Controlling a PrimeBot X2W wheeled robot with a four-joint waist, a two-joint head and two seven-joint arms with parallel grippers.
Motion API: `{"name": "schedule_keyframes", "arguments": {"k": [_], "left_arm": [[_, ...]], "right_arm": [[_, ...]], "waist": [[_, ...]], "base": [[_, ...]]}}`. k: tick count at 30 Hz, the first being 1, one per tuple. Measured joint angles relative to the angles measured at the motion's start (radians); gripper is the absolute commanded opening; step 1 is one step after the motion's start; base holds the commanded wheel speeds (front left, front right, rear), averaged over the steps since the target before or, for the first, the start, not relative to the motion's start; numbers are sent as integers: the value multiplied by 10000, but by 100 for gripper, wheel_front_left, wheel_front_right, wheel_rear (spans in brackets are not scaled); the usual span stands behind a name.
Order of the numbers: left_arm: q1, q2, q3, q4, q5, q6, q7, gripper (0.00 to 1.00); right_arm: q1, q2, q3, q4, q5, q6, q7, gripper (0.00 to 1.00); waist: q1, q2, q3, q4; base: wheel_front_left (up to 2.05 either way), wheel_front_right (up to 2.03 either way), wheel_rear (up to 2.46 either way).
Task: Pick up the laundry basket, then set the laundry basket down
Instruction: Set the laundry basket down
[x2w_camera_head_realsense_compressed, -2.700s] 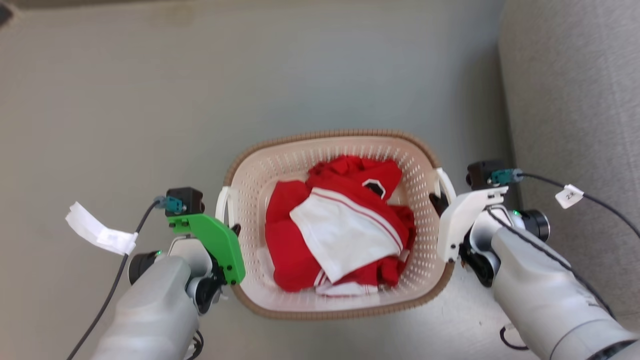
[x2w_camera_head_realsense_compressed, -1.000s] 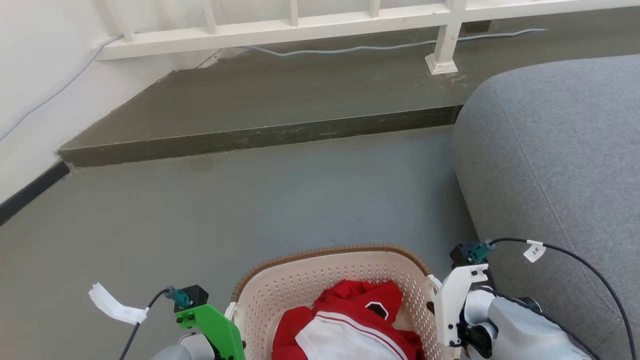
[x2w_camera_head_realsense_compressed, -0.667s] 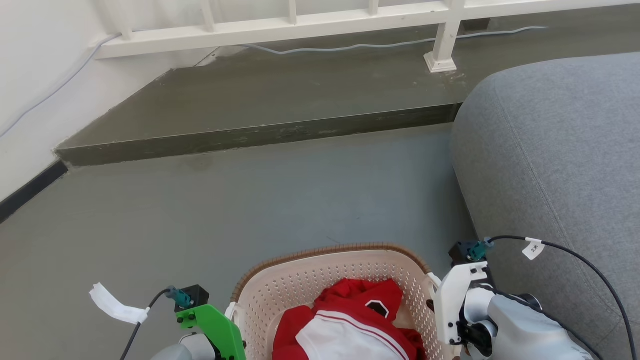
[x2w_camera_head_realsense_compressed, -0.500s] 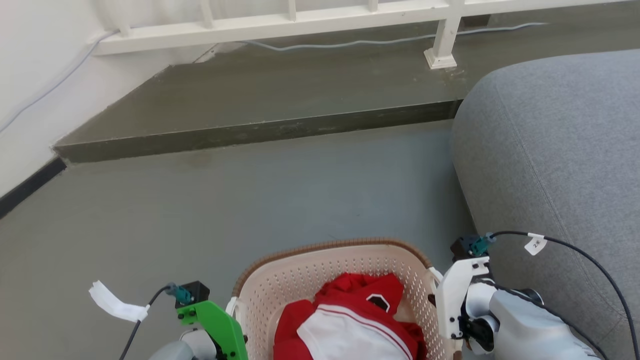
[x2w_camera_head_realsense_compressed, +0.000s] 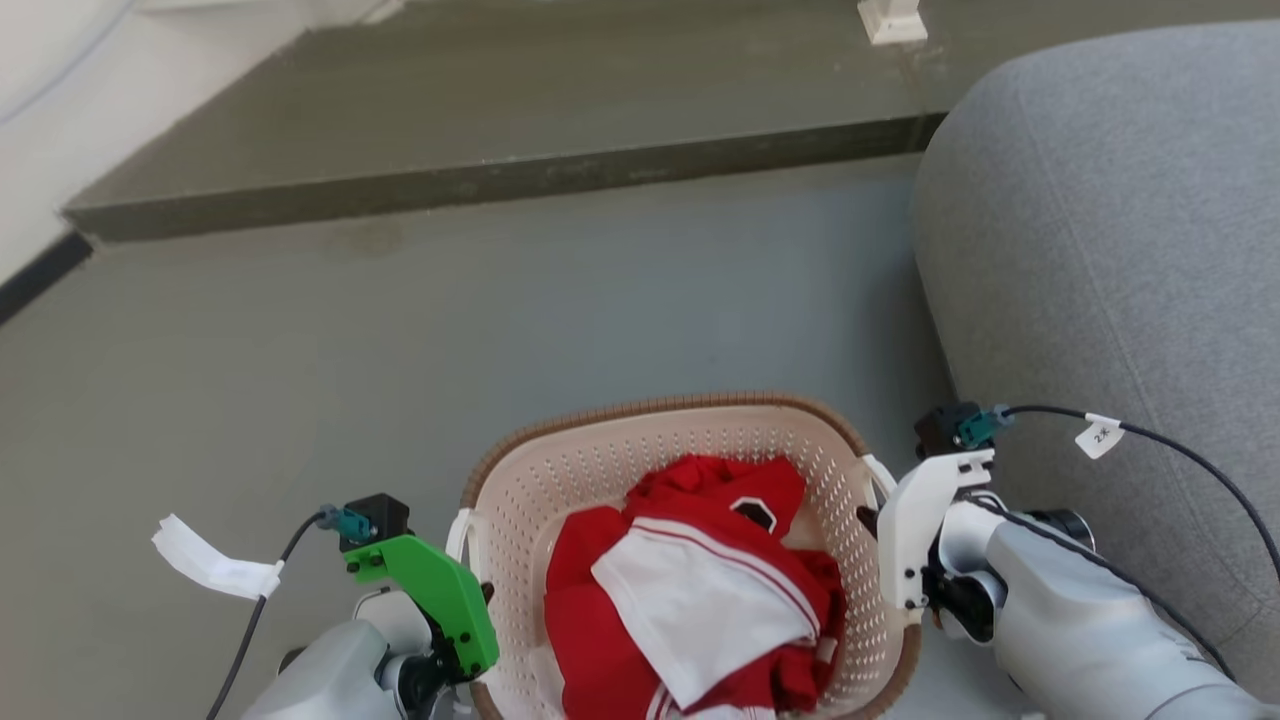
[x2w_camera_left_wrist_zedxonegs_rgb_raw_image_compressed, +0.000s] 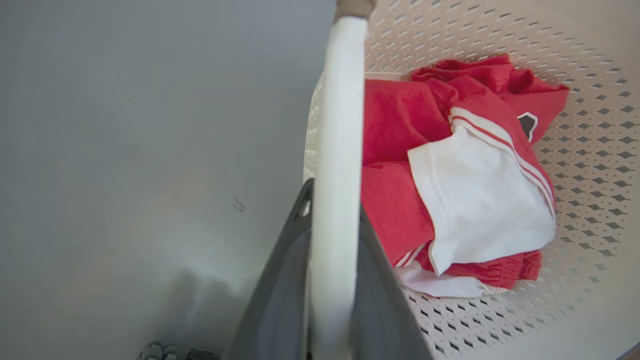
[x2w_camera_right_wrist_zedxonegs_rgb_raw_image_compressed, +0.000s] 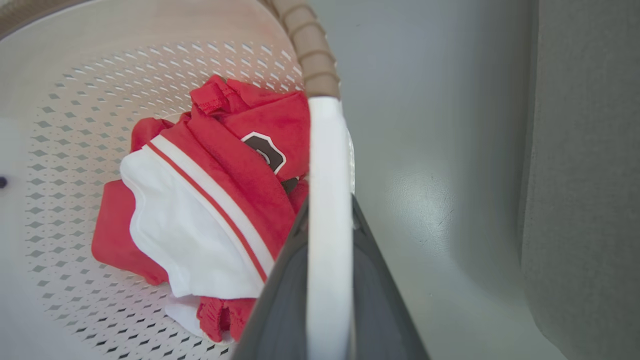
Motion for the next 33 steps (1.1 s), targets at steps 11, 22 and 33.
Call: {"name": "schedule_keyframes", "arguments": {"k": [11, 22, 33], "left_arm": [[-983, -12, 52, -56, 230, 63, -1300, 0], [-1777, -56, 169, -238, 267, 63, -1985, 0], [-2650, -59, 109, -167, 290, 63, -2351, 0]], "right_arm": [[-912, -130, -150, -134, 56, 4, -1231, 0], [-1687, -330, -336, -117, 58, 13, -1879, 0], [-2493, -357, -359, -50, 159, 17, -2280, 0]], "waist": [[2, 0, 1568, 29], [2, 0, 3120, 200], [2, 0, 4820, 404]], "base": [[0, 0, 0], [0, 0, 0], [0, 0, 0]]}}
